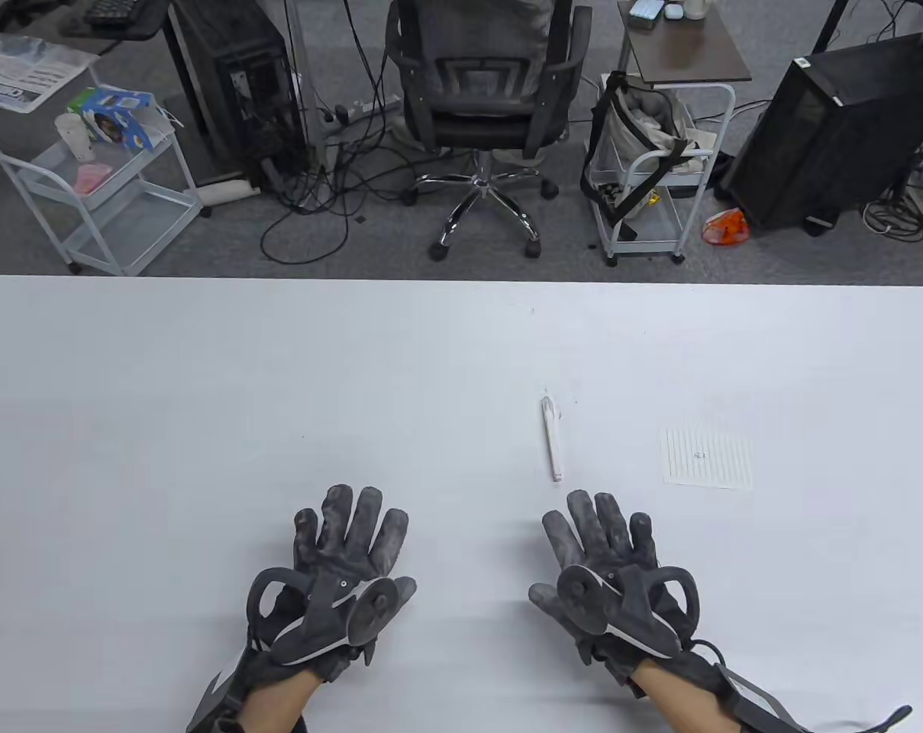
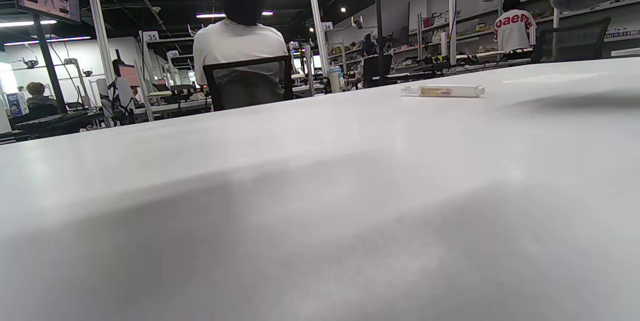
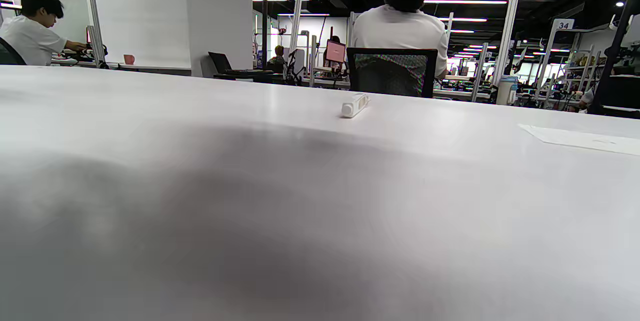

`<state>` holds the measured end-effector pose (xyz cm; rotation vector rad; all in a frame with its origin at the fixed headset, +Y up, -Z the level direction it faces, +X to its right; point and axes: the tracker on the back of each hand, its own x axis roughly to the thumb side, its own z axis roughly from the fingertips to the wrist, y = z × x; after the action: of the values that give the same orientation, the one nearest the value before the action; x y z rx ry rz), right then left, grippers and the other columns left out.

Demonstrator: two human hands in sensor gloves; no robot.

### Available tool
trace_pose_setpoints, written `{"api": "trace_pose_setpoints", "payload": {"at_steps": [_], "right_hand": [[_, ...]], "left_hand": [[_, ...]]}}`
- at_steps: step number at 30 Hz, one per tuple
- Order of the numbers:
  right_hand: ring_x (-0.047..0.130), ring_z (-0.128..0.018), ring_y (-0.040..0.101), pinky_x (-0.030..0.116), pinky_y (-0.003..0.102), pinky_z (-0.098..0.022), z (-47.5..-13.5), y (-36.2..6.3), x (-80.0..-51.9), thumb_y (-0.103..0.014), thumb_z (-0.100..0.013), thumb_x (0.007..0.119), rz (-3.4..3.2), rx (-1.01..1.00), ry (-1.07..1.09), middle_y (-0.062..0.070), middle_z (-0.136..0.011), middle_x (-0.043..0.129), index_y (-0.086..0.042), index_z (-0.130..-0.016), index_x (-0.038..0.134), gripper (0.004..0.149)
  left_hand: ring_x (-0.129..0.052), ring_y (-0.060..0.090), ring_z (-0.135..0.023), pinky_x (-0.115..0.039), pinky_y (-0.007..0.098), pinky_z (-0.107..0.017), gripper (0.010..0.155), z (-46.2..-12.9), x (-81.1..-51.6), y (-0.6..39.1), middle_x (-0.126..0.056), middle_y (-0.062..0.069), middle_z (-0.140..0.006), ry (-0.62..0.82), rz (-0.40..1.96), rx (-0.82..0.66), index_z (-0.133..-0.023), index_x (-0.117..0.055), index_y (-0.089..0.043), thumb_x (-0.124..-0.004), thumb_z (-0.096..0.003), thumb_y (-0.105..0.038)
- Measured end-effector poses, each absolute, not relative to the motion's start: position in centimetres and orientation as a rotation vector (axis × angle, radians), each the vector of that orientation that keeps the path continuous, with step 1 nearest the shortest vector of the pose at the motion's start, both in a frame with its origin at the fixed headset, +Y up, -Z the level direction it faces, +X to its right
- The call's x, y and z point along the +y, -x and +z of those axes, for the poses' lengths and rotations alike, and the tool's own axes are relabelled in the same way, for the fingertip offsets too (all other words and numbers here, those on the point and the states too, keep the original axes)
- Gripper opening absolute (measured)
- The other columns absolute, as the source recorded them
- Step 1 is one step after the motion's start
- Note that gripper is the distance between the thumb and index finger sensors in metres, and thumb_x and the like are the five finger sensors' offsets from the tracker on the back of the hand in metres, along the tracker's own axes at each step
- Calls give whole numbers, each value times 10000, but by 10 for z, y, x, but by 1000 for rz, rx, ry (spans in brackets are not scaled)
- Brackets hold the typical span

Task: Squeeze and apply correction pen on text

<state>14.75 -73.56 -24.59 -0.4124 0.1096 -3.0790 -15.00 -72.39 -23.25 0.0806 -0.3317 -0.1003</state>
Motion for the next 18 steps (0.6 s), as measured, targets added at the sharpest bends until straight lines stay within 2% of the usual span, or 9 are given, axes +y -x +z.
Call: {"api": "trace_pose_setpoints", "payload": {"at_steps": [18], "right_hand": [[291,-1085,410,356,674,-758,-248,-148,-738,-758,-377,577,-3120,93,421,54,-1211,254,-332,-1061,348,838]], "left_hand": [[-320,465,-1104,-405,710,-718,811,-233,-725,151,-259,84,-1195,-80,-100,-335,-1085,-317,-308,-550,-414,-699]]}}
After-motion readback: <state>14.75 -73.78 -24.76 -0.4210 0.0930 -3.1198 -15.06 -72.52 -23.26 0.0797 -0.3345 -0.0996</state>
